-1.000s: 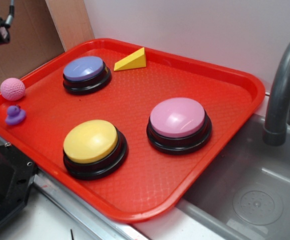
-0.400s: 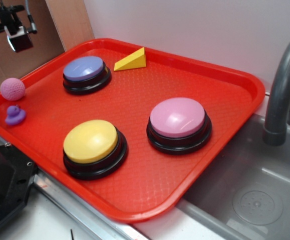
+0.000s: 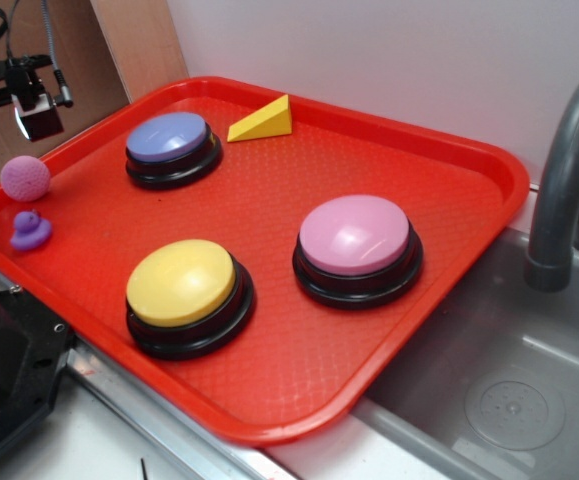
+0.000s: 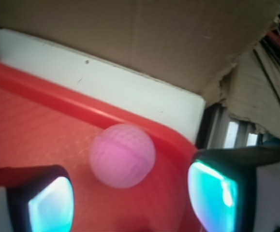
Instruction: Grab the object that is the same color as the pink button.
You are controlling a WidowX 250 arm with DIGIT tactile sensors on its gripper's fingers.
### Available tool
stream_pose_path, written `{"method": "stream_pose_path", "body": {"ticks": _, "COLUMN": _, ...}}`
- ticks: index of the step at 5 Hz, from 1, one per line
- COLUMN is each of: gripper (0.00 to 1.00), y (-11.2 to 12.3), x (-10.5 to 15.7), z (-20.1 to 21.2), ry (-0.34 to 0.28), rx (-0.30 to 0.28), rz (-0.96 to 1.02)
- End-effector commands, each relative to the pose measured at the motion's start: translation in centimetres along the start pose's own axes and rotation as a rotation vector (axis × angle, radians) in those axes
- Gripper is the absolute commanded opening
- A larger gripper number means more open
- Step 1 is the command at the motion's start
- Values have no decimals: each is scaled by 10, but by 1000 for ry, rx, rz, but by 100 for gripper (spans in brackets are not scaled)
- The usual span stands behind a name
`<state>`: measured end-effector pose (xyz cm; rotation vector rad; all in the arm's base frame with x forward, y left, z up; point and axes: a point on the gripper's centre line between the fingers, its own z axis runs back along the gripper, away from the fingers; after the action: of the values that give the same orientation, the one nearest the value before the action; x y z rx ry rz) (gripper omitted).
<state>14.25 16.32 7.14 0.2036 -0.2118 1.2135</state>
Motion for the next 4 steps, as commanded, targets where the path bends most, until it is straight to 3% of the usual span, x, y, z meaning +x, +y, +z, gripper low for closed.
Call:
{"method": "stream_pose_path", "body": {"ticks": 1, "gripper": 100, "y": 8, "x": 2, "z": -9, "ry": -58, "rx": -30, "rz": 83}}
{"method": "stream_pose_path", "body": {"ticks": 2, "gripper": 100, "y": 0, "x": 3, "z": -21, "ry": -54, "rx": -106, "rz": 60}}
{"method": "stream_pose_path", "body": {"ticks": 4, "gripper": 100, "y": -3, "x": -2, "z": -43, "ry": -8, "rx": -24, "rz": 42}}
